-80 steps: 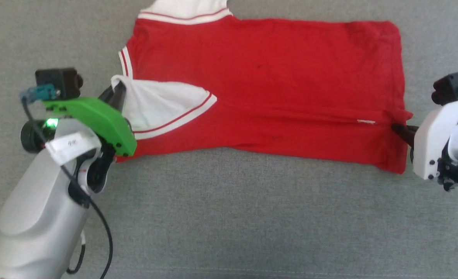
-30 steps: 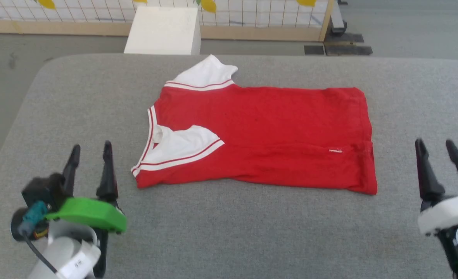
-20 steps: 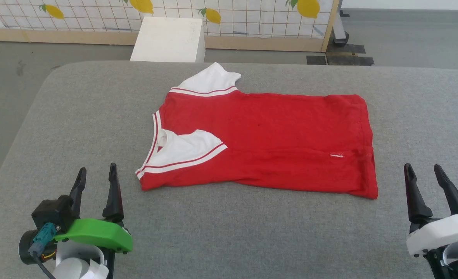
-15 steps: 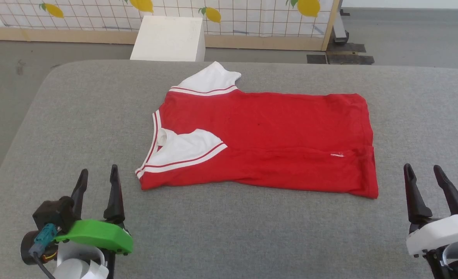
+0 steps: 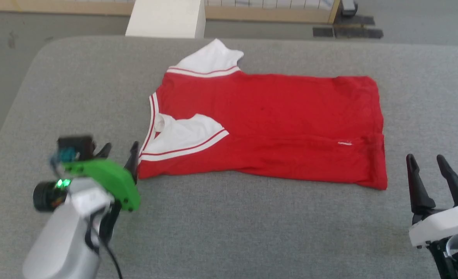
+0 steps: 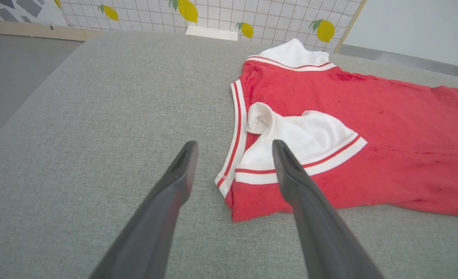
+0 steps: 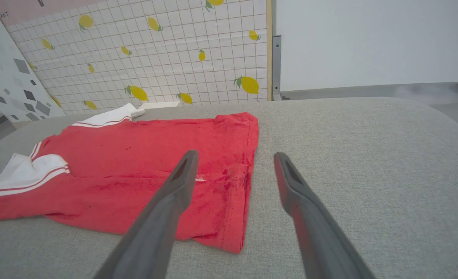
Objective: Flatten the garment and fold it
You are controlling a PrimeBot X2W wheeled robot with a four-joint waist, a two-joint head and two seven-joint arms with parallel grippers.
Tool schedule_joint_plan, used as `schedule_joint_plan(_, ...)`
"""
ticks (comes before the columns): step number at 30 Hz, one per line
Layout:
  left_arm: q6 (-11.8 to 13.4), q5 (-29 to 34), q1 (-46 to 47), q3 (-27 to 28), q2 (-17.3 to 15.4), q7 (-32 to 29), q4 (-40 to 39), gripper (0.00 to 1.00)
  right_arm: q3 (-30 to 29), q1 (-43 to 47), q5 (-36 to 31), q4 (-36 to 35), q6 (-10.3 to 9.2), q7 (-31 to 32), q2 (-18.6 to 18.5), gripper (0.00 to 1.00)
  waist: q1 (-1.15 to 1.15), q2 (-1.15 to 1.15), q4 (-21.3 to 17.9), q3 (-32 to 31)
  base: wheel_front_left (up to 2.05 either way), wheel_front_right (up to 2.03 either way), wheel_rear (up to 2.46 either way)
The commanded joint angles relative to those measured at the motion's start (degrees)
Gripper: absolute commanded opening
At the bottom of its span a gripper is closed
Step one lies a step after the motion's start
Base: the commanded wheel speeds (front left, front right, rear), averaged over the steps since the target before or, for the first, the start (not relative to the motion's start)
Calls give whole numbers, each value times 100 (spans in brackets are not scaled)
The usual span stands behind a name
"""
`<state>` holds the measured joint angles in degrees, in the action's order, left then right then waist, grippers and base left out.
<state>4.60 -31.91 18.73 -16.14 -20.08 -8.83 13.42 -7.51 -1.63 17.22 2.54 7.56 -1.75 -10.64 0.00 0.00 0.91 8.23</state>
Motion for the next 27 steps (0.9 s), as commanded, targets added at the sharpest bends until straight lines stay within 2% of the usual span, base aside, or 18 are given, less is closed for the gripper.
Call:
schedule_joint_plan(1,50,-139,302,-60,-5,-498,140,100,12,-124,30,-45,-8,31,-34,100,0,0,45,270,0,0,0)
schedule_joint_plan(5,288,-273,916,-308,-21,-2063,512,100,39,-253,49,-81,-8,75,-86,100,0,0,27,503,0,0,0)
schedule_joint_plan(9,518,-268,1346,-499,-42,-3074,715,100,47,-369,66,-112,-8,75,-131,100,0,0,-36,706,0,0,0)
schedule_joint_plan(14,682,-167,1483,-694,-131,-3700,966,100,79,-491,92,-122,-8,70,-160,100,0,0,-169,895,0,0,0)
schedule_joint_plan(20,768,-350,1220,-708,-111,-4048,1129,100,176,-591,100,-100,-8,59,-167,100,0,0,-314,1040,0,0,0)
schedule_joint_plan(21,755,-415,1155,-694,-93,-4078,1119,75,197,-598,88,-102,-8,65,-181,100,0,0,-322,1052,0,0,0)
schedule_joint_plan(22,747,-455,1117,-670,-81,-4053,1092,22,215,-601,76,-108,-8,78,-196,100,0,0,-326,1061,0,0,0)
schedule_joint_plan(23,734,-496,1069,-648,-77,-4027,1068,0,251,-603,52,-121,-8,118,-225,100,0,0,-330,1065,0,0,0)
schedule_joint_plan(27,714,-591,942,-552,-97,-3884,937,0,396,-625,-49,-203,-8,457,-342,100,0,0,-337,1023,0,0,0)
